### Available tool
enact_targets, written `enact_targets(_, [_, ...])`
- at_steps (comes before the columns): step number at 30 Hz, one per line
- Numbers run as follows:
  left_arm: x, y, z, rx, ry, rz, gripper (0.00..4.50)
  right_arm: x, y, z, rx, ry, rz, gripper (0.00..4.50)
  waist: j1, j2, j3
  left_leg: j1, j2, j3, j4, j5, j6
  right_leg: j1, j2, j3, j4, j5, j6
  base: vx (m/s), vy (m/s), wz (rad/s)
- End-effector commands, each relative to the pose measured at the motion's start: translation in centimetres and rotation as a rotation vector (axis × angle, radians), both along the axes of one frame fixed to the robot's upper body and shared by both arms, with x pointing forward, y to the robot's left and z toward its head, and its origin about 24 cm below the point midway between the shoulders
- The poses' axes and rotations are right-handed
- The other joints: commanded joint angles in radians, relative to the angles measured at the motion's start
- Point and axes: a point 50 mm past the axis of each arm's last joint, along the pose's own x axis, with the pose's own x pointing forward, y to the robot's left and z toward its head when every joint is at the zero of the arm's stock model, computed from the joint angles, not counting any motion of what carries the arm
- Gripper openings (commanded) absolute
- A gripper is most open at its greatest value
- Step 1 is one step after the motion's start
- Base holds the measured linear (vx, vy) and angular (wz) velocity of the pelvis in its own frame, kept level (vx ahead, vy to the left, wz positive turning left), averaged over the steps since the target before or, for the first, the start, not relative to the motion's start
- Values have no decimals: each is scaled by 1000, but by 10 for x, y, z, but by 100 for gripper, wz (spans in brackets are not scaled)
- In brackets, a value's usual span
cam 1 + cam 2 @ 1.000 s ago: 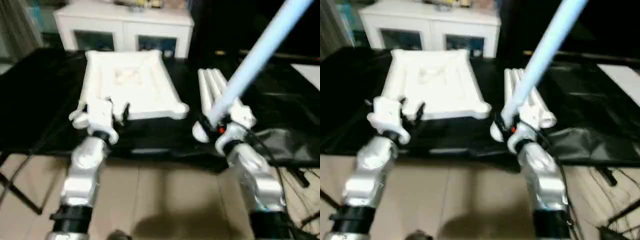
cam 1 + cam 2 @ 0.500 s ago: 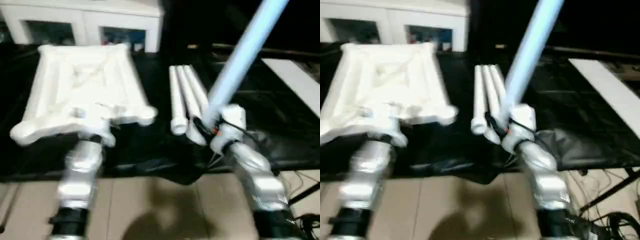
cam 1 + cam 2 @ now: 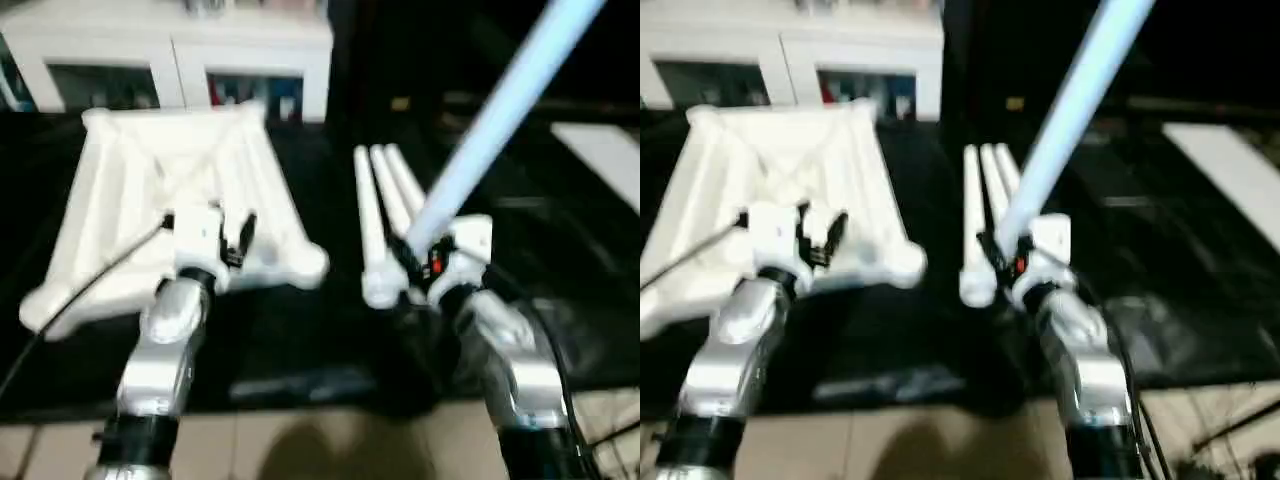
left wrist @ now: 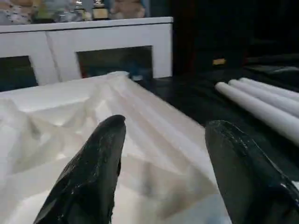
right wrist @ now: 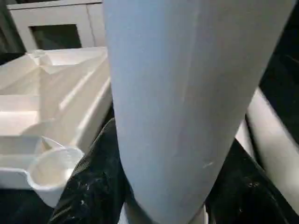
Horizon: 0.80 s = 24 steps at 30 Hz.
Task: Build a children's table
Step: Insert table leg to table base
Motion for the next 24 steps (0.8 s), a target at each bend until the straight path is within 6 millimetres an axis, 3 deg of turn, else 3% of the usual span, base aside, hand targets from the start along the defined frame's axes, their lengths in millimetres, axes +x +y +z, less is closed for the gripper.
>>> enact_targets(1, [1,8,0,48,-2,46,304,-1,8,4,10,-18,19,186,19,48,-65,24,37,9,-129,319,190,72,-26,-15,-28,661,-295,-83,160,1])
enact_targets(2, [1,9,-1,75,-4,72,304,0,8,4,9,-19,17,186,-25,75,-67,126,72,-13,-124,420,459,-43,84,-85,74,102,-228,-83,160,1])
enact_targets(3, [1,9,-1,75,-4,72,304,0,8,4,9,-19,17,186,-25,79,-51,90,78,-8,-150,402,527,-35,77,-104,87,-57,-190,-47,247,-6])
enact_targets(4, [1,9,-1,81,-1,71,304,0,8,4,8,-20,17,186,-5,69,-41,65,104,1,-159,293,487,-33,65,-110,70,-112,-173,-99,208,-10])
enact_targets(5, [1,8,-1,85,-1,70,304,0,8,4,8,-21,17,186,-6,61,-39,58,121,-8,-162,231,441,-21,49,-99,51,-100,-182,-99,208,-10])
enact_targets(6, [1,8,-1,87,-3,70,304,0,8,4,8,-21,17,186,-1,60,-38,54,134,-15,-161,163,368,-5,29,-84,30,-77,-196,-123,154,2])
enact_targets(7, [1,8,-1,89,-1,69,304,1,8,5,7,-22,18,186,14,66,-31,61,173,-14,-202,-187,102,3,25,-77,12,-95,-254,-153,138,15])
enact_targets(8, [1,8,-1,92,-2,71,304,1,8,5,6,-23,19,186,5,66,-33,65,191,-23,-227,-321,27,5,39,-90,29,-117,-243,-153,138,15])
enact_targets(9, [1,8,-1,93,-1,72,304,1,8,5,5,-23,20,186,7,83,-32,66,209,-33,-266,-515,-86,-4,52,-102,65,-130,-183,-156,74,18])
enact_targets(10, [1,8,-1,95,0,73,304,2,8,5,4,-24,20,186,13,83,-28,60,228,-40,-308,-630,-140,-7,58,-105,99,-124,-139,-141,-25,14])
enact_targets(11, [1,8,-2,84,5,71,304,2,8,6,2,-26,21,186,21,84,-25,53,228,-31,-318,-674,-149,-9,63,-107,115,-132,-122,-141,-25,14])
enact_targets(12, [1,8,-2,81,6,71,304,3,8,6,2,-27,21,186,32,75,-26,50,213,-13,-313,-689,-100,7,51,-89,112,-152,-111,-127,-106,15])
enact_targets(13, [2,8,-2,73,6,67,304,3,8,7,1,-31,22,186,41,56,-32,49,182,15,-296,-640,-48,22,26,-53,65,-184,-117,-118,-171,11])
enact_targets(14, [2,6,-2,57,2,57,304,4,8,7,0,-33,22,186,43,33,-36,43,144,38,-262,-578,-42,27,4,-26,12,-247,-135,-118,-171,11])
enact_targets(15, [2,7,-2,54,6,62,304,4,7,8,-1,-35,21,186,68,-16,-29,61,39,100,-26,-258,-52,-28,-146,36,-173,-667,-134,-108,-162,-7])
enact_targets(16, [2,7,-3,57,10,71,304,5,7,8,-4,-37,19,186,87,-19,-34,-43,19,48,28,38,-17,46,-142,93,-162,-849,30,-60,-104,-29])
enact_targets(17, [2,7,-3,59,11,73,304,5,6,8,-5,-37,18,186,101,-21,-30,-57,21,54,21,66,-25,54,-140,66,-150,-842,93,-60,-104,-29])
enact_targets(18, [2,7,-3,58,8,75,304,5,6,8,-5,-37,18,186,121,-18,-34,-62,46,37,9,0,-5,59,-170,103,-130,-715,79,-65,-61,-17])
enact_targets(19, [3,8,-2,50,7,102,304,5,6,8,-6,-38,17,186,127,-7,-43,-48,60,25,6,-44,26,63,-187,112,-118,-516,-29,-113,-9,3])
enact_targets(20, [4,9,-1,49,-2,111,304,5,5,8,-7,-38,16,186,123,-7,-44,-46,62,25,-7,-36,32,72,-174,98,-114,-438,-94,-113,-9,3])
enact_targets(21, [4,9,-1,49,-2,111,304,5,5,8,-7,-38,16,186,122,12,-43,-10,76,35,-60,8,38,49,-121,54,-103,-308,-216,-110,46,11])
enact_targets(22, [4,10,-1,54,-2,124,304,5,5,8,-6,-38,16,186,94,31,-37,32,103,41,-142,23,72,21,-27,-19,-65,-189,-269,-90,87,14])
enact_targets(23, [5,12,0,59,-9,141,304,6,5,9,-4,-39,17,186,67,48,-41,73,128,35,-160,-34,83,1,13,-51,-39,-105,-286,-90,87,14])
enact_targets(24, [6,13,-1,64,15,147,304,6,5,9,-3,-39,19,186,62,53,-42,80,135,34,-166,-79,71,2,14,-55,-39,-72,-285,-74,100,10])
